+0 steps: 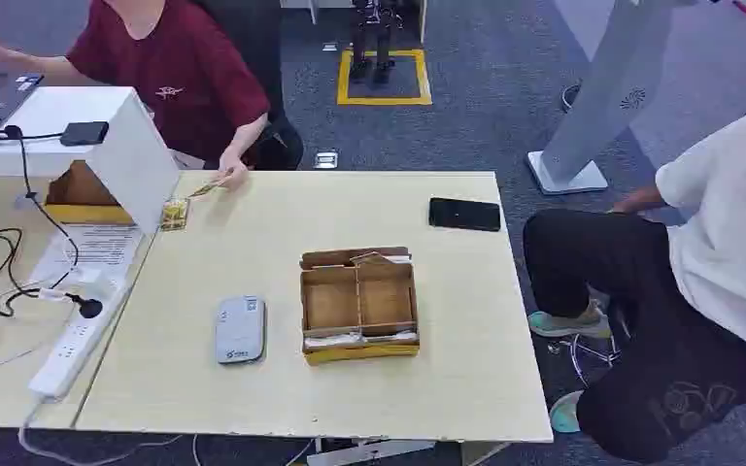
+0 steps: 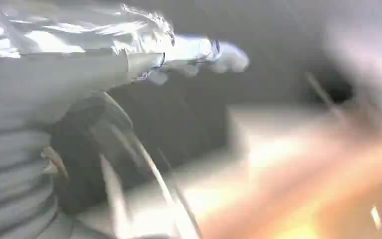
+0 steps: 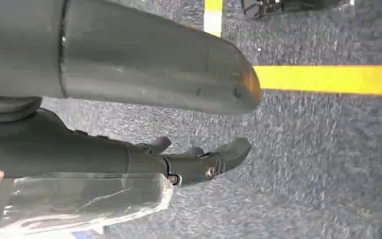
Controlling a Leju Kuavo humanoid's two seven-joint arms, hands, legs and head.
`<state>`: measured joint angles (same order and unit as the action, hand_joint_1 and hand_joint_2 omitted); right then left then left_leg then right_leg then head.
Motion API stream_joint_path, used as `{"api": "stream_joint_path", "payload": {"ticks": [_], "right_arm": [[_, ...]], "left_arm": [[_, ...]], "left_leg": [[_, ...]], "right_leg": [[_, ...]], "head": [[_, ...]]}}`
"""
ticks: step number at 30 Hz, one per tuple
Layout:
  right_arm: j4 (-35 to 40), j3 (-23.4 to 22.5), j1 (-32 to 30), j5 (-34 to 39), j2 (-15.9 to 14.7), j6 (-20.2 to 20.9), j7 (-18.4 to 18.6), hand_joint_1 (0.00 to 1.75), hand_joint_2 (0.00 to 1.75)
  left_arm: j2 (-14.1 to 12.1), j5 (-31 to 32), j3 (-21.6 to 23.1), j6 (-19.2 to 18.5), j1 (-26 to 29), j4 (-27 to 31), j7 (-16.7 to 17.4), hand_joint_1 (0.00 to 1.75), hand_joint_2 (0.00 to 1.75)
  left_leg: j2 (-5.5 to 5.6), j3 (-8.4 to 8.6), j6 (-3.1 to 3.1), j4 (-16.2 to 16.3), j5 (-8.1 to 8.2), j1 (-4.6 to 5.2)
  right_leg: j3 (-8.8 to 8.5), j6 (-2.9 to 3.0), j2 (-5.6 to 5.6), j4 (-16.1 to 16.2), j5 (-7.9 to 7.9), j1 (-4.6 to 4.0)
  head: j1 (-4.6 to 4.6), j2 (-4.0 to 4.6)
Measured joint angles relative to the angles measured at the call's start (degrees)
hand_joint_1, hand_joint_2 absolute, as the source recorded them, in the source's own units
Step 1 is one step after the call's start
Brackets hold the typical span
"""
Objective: Pass the card to the sensor for recognition and then transmit it.
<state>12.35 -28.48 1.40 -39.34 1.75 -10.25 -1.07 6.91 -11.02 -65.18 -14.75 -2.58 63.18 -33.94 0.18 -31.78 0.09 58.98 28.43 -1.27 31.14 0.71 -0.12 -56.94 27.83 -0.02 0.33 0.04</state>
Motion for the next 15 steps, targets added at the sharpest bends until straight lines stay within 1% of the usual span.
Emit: {"api": "stream_joint_path", "payload": {"ticks": [1, 2, 3, 4, 5, 7, 9, 12, 15], "right_arm": [[0.0, -0.2, 0.0, -0.3, 0.4, 0.1, 0.0, 0.00, 0.00], [-0.1, -0.5, 0.0, -0.5, 0.5, 0.1, 0.0, 0.00, 0.00], [-0.2, -1.0, 0.0, -0.8, 0.7, 0.2, 0.0, 0.00, 0.00], [-0.2, -1.4, 0.0, -0.9, 0.8, 0.2, 0.0, 0.00, 0.00], [-0.2, -1.5, 0.0, -1.0, 1.0, 0.2, 0.0, 0.00, 0.00], [-0.2, -1.8, 0.0, -1.2, 1.2, 0.3, 0.0, 0.00, 0.00], [-0.2, -2.1, -0.2, -1.5, 1.4, 0.3, 0.0, 0.00, 0.00], [-0.3, -2.8, -0.3, -1.7, 1.6, 0.2, -0.1, 0.00, 0.00], [-0.3, -3.2, -0.2, -2.2, 1.7, 0.2, -0.2, 0.00, 0.00]], "left_arm": [[0.6, -1.2, 5.4, -2.4, 1.4, 7.9, -1.0, 0.00, 1.75], [1.0, -2.2, 11.3, -2.3, 2.6, 15.1, -2.8, 0.00, 1.75], [1.7, -2.7, 15.5, -2.0, 3.3, 21.2, -4.7, 0.00, 1.75], [2.5, -2.9, 18.5, -2.1, 3.9, 25.3, -5.8, 0.00, 1.75], [2.9, -3.1, 19.9, -2.2, 4.4, 28.2, -6.2, 0.00, 1.75], [4.6, -3.1, 22.9, -2.4, 6.1, 32.9, -6.1, 0.00, 1.75], [5.3, -3.1, 23.9, -3.8, 6.4, 36.3, -6.2, 0.00, 1.75], [6.1, -3.6, 24.4, -4.6, 6.6, 38.7, -6.2, 0.00, 1.75], [7.0, -3.9, 24.7, -5.1, 6.6, 39.7, -6.2, 0.00, 1.75]], "left_leg": [[0.04, -0.18, 0.00, 0.1, -0.01, 0.00], [0.26, -0.17, -0.05, 0.0, -0.09, 0.18], [0.41, -0.16, -0.11, -0.1, -0.13, 0.26], [0.45, -0.11, -0.08, -0.2, -0.18, 0.51], [0.43, -0.06, -0.11, -0.2, -0.21, 0.49], [0.05, -0.06, -0.10, -0.1, -0.20, 0.41], [-0.07, -0.12, -0.11, -0.1, -0.21, 0.47], [-0.07, -0.09, -0.11, -0.1, -0.21, 0.48], [-0.06, -0.09, -0.11, -0.1, -0.21, 0.48]], "right_leg": [[0.06, -0.04, -0.02, 0.0, -0.05, -0.02], [0.08, -0.11, -0.29, 0.0, -0.05, 0.12], [0.03, -0.19, -0.41, -0.1, -0.02, 0.29], [0.01, -0.19, -0.43, -0.1, -0.02, 0.38], [0.01, -0.19, -0.41, -0.1, -0.02, 0.39], [0.15, -0.15, -0.07, -0.1, -0.15, 0.37], [0.26, -0.18, 0.02, -0.1, -0.22, 0.36], [0.24, -0.19, 0.03, -0.1, -0.22, 0.38], [0.24, -0.19, 0.03, -0.1, -0.22, 0.38]], "head": [[-0.44, 0.02], [-0.33, 0.00], [-0.15, 0.02], [-0.04, 0.02], [-0.04, 0.02], [-0.17, 0.02], [-0.13, 0.02], [-0.13, 0.02], [-0.13, 0.02]]}}
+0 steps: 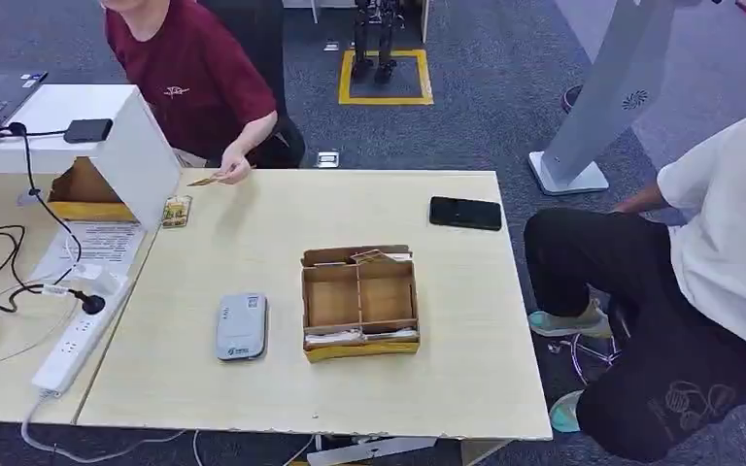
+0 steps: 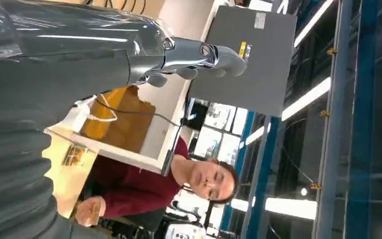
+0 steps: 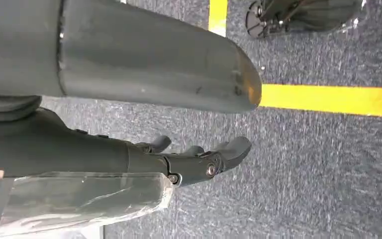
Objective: Pass the card to the sensor for recognition and then transmit it.
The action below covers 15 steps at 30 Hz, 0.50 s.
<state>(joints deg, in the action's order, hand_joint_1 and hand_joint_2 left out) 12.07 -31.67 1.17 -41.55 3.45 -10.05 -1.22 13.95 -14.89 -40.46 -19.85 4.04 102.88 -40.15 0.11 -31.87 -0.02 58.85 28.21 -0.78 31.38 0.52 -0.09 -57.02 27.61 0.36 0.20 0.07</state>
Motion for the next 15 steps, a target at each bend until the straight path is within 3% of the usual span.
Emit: {"api": "stream_joint_path", "payload": {"ticks": [10, 15], "right_arm": [[0.0, -1.2, 0.0, -1.1, 0.1, 0.0, 0.0, 0.00, 0.00], [0.0, -1.4, 0.0, -1.6, 0.2, 0.0, -0.3, 0.00, 0.00]], "left_arm": [[0.4, -1.6, 0.0, 0.0, -0.1, 0.5, 0.1, 0.00, 1.75], [0.6, 2.2, 0.0, 0.7, -0.1, 1.6, 0.0, 0.00, 1.75]], "left_leg": [[-0.01, 0.00, 0.00, 0.0, -0.01, -0.02], [-0.01, -0.02, 0.00, 0.0, -0.01, 0.00]], "right_leg": [[0.00, 0.00, 0.00, 0.0, -0.01, 0.00], [0.00, 0.00, 0.00, 0.0, -0.01, 0.00]], "head": [[0.00, 0.00], [0.00, 0.00]]}}
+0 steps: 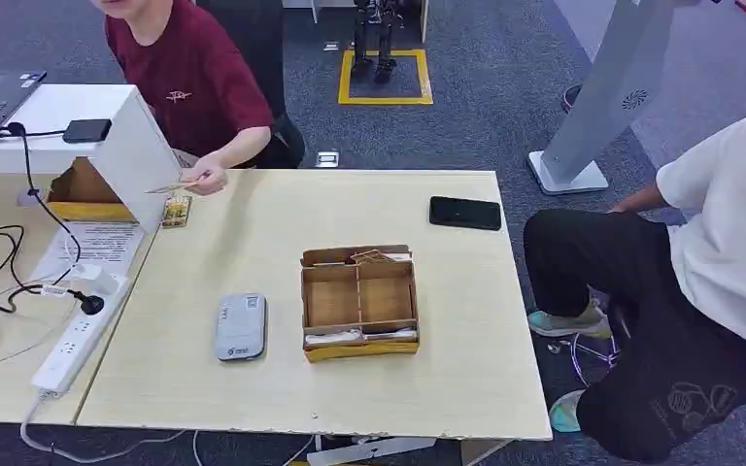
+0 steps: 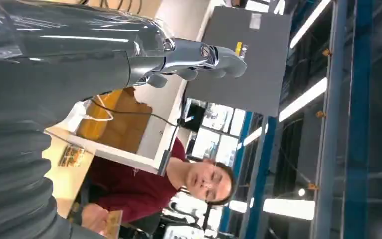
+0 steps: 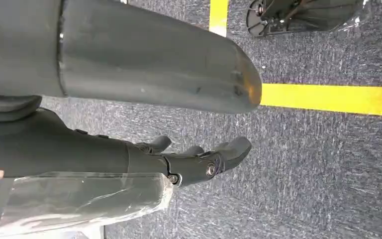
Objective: Pass the card to the sensor for recognition and then transmit it.
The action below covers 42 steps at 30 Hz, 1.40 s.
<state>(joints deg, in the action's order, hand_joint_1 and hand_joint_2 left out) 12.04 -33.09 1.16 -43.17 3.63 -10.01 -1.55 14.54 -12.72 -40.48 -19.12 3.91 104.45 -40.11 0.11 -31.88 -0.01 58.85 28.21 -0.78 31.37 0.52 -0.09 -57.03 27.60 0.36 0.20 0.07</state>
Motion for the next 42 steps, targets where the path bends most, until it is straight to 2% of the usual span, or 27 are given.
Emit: {"api": "stream_joint_path", "payload": {"ticks": [2, 3, 4, 5, 6, 7, 9, 10, 14, 19, 35, 37, 39, 40, 41, 42], "right_arm": [[0.0, -0.2, 0.0, -0.5, 0.0, 0.0, -0.1, 0.00, 0.00], [0.0, -0.3, 0.0, -0.8, 0.0, 0.1, -0.2, 0.00, 0.00], [0.0, -0.5, 0.0, -1.4, 0.0, 0.1, -0.3, 0.00, 0.00], [0.0, -0.7, 0.1, -2.0, 0.0, 0.1, -0.5, 0.00, 0.00], [0.0, -0.9, 0.1, -2.6, 0.0, 0.3, -0.5, 0.00, 0.00], [0.0, -1.1, 0.1, -3.2, 0.0, 0.5, -0.5, 0.00, 0.00], [0.0, -1.2, 0.2, -3.9, 0.0, 0.7, -0.6, 0.00, 0.00], [0.0, -1.3, 0.3, -4.1, 0.0, 0.8, -0.7, 0.00, 0.00], [0.0, -1.6, 0.5, -4.2, 0.0, 0.9, -0.7, 0.00, 0.00], [0.0, -2.0, 0.6, -4.3, 0.0, 0.8, -0.7, 0.00, 0.00], [0.0, -2.3, 0.6, -4.3, 0.0, 0.8, -0.7, 0.00, 0.00], [0.0, -2.4, 0.5, -4.9, 0.0, 0.8, -0.7, 0.00, 0.00], [0.0, -2.6, 0.6, -5.6, 0.0, 0.9, -1.0, 0.00, 0.00], [0.0, -2.8, 0.6, -5.9, 0.0, 1.0, -1.1, 0.00, 0.00], [0.0, -2.9, 0.7, -6.1, 0.0, 1.0, -1.2, 0.00, 0.00], [0.0, -3.1, 0.7, -6.1, 0.0, 1.0, -1.2, 0.00, 0.00]], "left_arm": [[0.1, 4.0, -0.1, 1.9, 0.0, 0.9, 0.0, 0.00, 1.75], [0.3, 8.5, -0.2, 4.5, 0.0, 2.1, 0.0, 0.00, 1.75], [-0.3, 14.7, 0.2, 9.4, 0.6, 3.9, 0.0, 0.00, 1.75], [-1.6, 21.4, 1.8, 16.7, 2.1, 5.6, -0.1, 0.00, 1.75], [-3.4, 28.3, 4.7, 26.0, 4.1, 6.4, -0.1, 0.00, 1.75], [-6.2, 36.9, 9.2, 39.3, 6.0, 6.4, 0.0, 0.00, 1.75], [-9.5, 48.6, 17.5, 60.3, 8.2, 6.4, -0.1, 0.00, 1.75], [-10.5, 50.5, 20.1, 64.3, 9.0, 6.4, -0.1, 0.00, 1.75], [-13.2, 50.9, 26.8, 60.3, 11.1, 6.4, -0.1, 0.00, 1.75], [-14.8, 50.8, 30.1, 59.4, 12.2, 6.4, 0.0, 0.00, 1.75], [-15.9, 51.1, 32.0, 59.4, 12.8, 6.4, 0.0, 0.00, 1.75], [-15.6, 58.6, 31.9, 59.4, 12.8, 6.4, 0.0, 0.00, 1.75], [-14.9, 73.5, 31.2, 59.4, 12.8, 6.4, 0.0, 0.00, 1.75], [-14.8, 78.6, 31.1, 59.4, 12.9, 6.4, 0.0, 0.00, 1.75], [-14.7, 81.4, 31.1, 59.4, 13.0, 6.4, -0.1, 0.00, 1.75], [-14.5, 80.7, 31.0, 59.4, 13.0, 6.4, 0.0, 0.00, 1.75]], "left_leg": [[0.00, -0.01, 0.00, 0.0, 0.00, -0.02], [0.00, -0.02, 0.00, 0.0, 0.00, -0.04], [0.00, 0.00, 0.00, 0.0, 0.00, -0.04], [-0.07, 0.07, 0.00, 0.0, 0.00, -0.01], [-0.20, 0.13, 0.00, 0.0, 0.01, 0.00], [-0.22, 0.08, 0.00, 0.0, 0.01, 0.00], [-0.12, -0.04, 0.00, 0.0, 0.00, -0.01], [-0.10, -0.01, 0.00, 0.0, 0.00, -0.01], [-0.16, -0.01, 0.00, 0.0, 0.01, 0.00], [-0.15, -0.02, 0.00, 0.0, 0.00, -0.01], [-0.16, -0.02, 0.00, 0.0, 0.00, -0.01], [-0.14, -0.03, -0.01, 0.0, 0.00, -0.01], [-0.13, -0.04, -0.03, 0.0, -0.01, 0.00], [-0.14, -0.04, -0.03, 0.0, -0.01, 0.00], [-0.16, -0.03, -0.03, 0.0, -0.01, 0.00], [-0.16, -0.04, -0.03, 0.0, -0.01, 0.01]], "right_leg": [[0.00, 0.00, 0.00, 0.0, 0.00, 0.00], [0.00, 0.00, 0.00, 0.0, 0.00, -0.01], [0.01, 0.00, 0.00, 0.0, 0.00, -0.02], [0.03, 0.00, 0.09, 0.0, 0.00, -0.01], [0.07, 0.01, 0.24, 0.0, -0.01, 0.00], [0.13, 0.01, 0.30, 0.0, -0.01, 0.00], [0.11, -0.01, 0.16, 0.0, 0.01, 0.00], [0.05, -0.01, 0.12, 0.0, 0.02, 0.00], [0.07, 0.00, 0.19, 0.0, -0.01, 0.00], [0.07, -0.05, 0.18, 0.0, -0.05, 0.00], [0.08, -0.06, 0.18, 0.0, -0.05, 0.00], [0.06, -0.06, 0.17, 0.0, -0.05, 0.00], [0.04, -0.06, 0.16, 0.0, -0.05, 0.00], [0.05, -0.06, 0.17, 0.0, -0.05, 0.00], [0.06, -0.06, 0.19, 0.0, -0.06, 0.00], [0.07, -0.06, 0.20, 0.0, -0.06, 0.00]], "head": [[0.02, 0.00], [0.00, 0.00], [-0.04, 0.00], [0.00, 0.00], [0.00, 0.00], [0.09, 0.00], [0.22, 0.00], [0.24, 0.00], [0.13, 0.00], [0.13, 0.00], [0.17, 0.00], [0.17, 0.00], [0.17, 0.00], [0.13, 0.00], [0.13, 0.00], [0.24, 0.00]]}}
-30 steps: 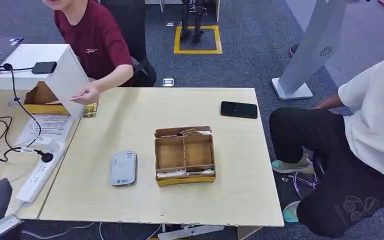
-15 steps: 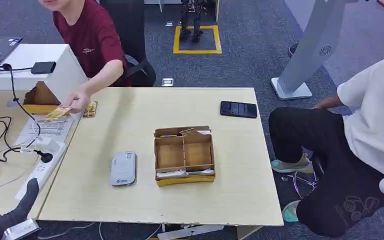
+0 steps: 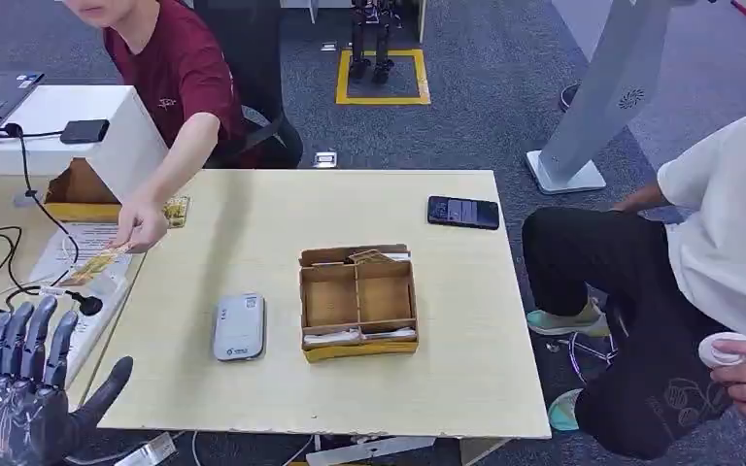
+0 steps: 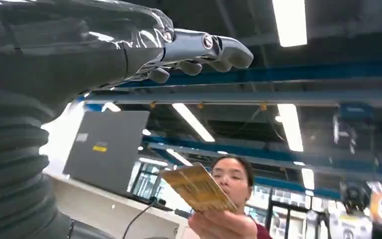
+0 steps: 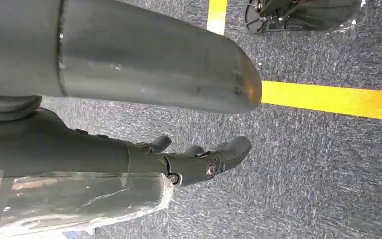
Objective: Pass the card to the sensor for recognition and then transmit it.
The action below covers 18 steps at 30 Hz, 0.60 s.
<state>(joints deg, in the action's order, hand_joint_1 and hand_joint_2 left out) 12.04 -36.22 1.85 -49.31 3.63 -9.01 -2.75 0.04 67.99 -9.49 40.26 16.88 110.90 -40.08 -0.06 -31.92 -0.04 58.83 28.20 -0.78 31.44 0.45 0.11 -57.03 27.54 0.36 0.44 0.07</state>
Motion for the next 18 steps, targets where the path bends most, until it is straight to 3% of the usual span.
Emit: {"api": "stream_joint_path", "payload": {"ticks": [4, 8, 11, 18], "right_arm": [[0.0, -0.8, 0.1, -0.6, 0.0, 0.0, 0.0, 0.00, 0.00], [0.0, -1.3, 0.1, -1.8, 0.0, 0.0, -0.3, 0.00, 0.00], [0.0, -1.3, 0.4, -3.3, 0.0, 0.4, -1.3, 0.00, 0.00], [0.0, -1.3, 0.7, -4.1, 0.0, 0.6, 0.0, 0.00, 0.00]], "left_arm": [[0.5, -0.7, -0.6, 0.0, -0.1, 0.1, 0.0, 0.00, 1.75], [0.6, 4.0, -1.6, 0.0, -0.4, 0.0, 0.0, 0.00, 1.75], [0.5, 11.9, -3.1, -0.1, -5.1, -3.3, 0.0, 0.00, 1.75], [0.5, 13.6, -4.8, -0.1, -11.2, -10.2, 0.1, 0.00, 1.75]], "left_leg": [[0.03, 0.00, 0.00, 0.0, 0.00, -0.01], [0.03, 0.00, 0.00, 0.0, 0.00, -0.01], [0.17, -0.07, -0.04, 0.0, -0.12, -0.01], [0.10, -0.07, -0.02, 0.0, -0.25, -0.01]], "right_leg": [[-0.01, -0.02, -0.03, 0.0, -0.01, 0.00], [0.03, -0.02, -0.03, 0.0, -0.01, 0.00], [0.02, -0.03, -0.19, 0.0, -0.02, 0.00], [0.06, -0.05, -0.09, 0.0, -0.18, 0.00]], "head": [[0.00, 0.00], [0.02, 0.00], [-0.02, 0.00], [0.00, 0.00]]}}
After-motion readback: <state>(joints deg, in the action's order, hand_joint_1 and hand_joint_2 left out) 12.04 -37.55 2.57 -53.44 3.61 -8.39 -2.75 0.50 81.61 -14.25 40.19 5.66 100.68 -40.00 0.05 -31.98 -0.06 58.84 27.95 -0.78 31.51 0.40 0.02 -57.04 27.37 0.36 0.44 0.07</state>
